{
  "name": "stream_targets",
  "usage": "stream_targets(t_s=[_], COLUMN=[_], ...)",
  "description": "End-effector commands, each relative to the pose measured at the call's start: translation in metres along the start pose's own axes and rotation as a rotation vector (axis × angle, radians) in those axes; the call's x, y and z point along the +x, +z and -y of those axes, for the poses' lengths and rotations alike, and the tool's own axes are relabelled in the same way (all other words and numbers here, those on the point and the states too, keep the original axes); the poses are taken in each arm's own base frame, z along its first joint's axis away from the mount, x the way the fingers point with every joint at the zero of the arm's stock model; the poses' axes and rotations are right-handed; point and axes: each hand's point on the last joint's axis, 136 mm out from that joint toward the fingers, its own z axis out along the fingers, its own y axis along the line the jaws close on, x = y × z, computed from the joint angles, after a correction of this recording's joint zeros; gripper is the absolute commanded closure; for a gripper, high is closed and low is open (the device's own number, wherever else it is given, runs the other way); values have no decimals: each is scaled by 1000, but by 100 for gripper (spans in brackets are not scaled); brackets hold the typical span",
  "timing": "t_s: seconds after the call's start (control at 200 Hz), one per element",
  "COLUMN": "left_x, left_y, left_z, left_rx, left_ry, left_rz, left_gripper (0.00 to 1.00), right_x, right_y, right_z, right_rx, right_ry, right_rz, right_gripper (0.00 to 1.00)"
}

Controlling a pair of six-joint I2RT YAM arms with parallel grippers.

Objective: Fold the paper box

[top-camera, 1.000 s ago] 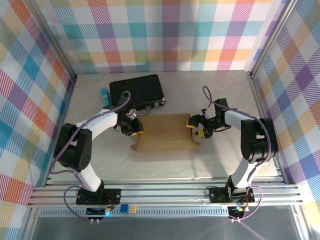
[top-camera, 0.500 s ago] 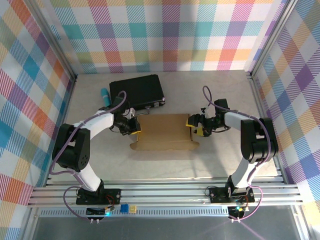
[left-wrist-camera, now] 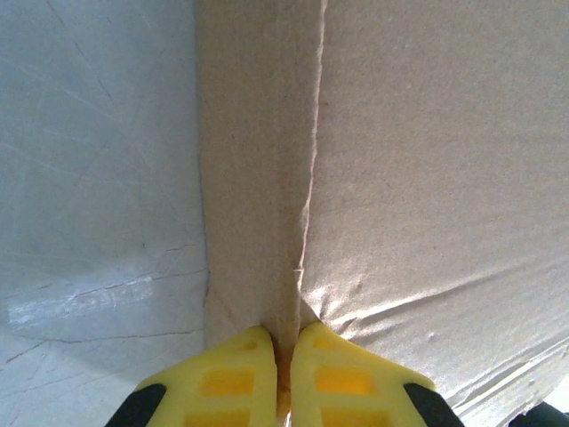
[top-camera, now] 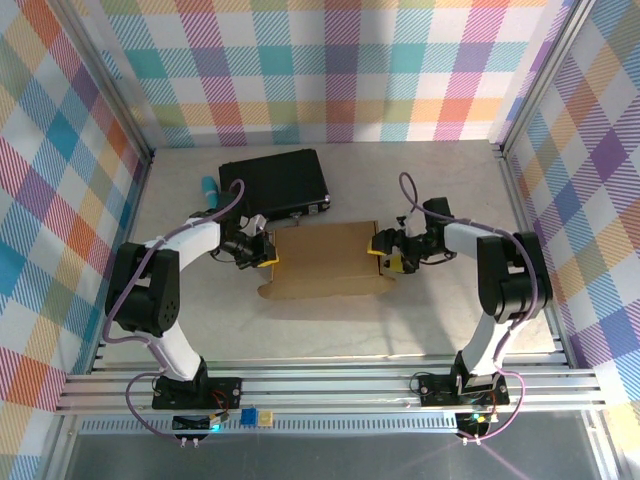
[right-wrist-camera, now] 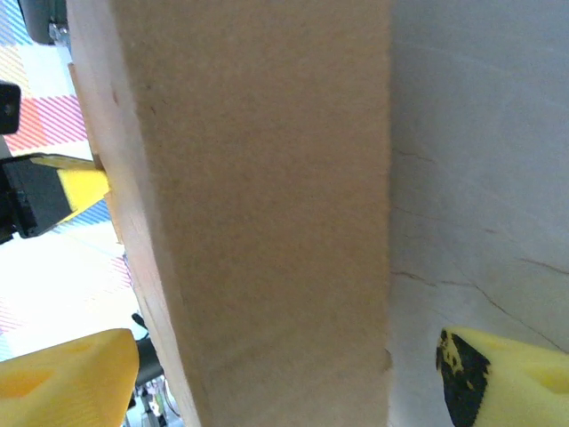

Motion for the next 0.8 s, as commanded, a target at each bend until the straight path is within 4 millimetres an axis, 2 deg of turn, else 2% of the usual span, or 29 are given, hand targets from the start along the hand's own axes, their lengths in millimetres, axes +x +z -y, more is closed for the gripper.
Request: stream_targets(t_s=[0.0, 0.26, 0.51, 0.64, 0.725, 0.795], left_x=[35, 32, 10, -8, -24, -38], left_y=[20, 22, 8, -11, -33, -59], left_z=[-87, -86, -62, -40, -21, -4], left_rx=[-315, -302, -241, -192, -158, -132], left_ry=[-108, -114, -94, -85, -70, -56], left_rz=[-121, -114, -31, 55, 145, 256], left_gripper=[94, 93, 84, 73, 66, 58], right_x=[-7, -15, -16, -14, -13, -14], right_y=[12, 17, 13, 14, 12, 8], right_z=[-12, -37, -46, -41, -40, -43], right_rx=[-76, -172, -186, -152, -121, -108], right_ry=[-33, -14, 69, 182, 244, 287], right_rz=[-21, -34, -22, -49, -59, -58], right_gripper=[14, 21, 34, 53, 55, 55])
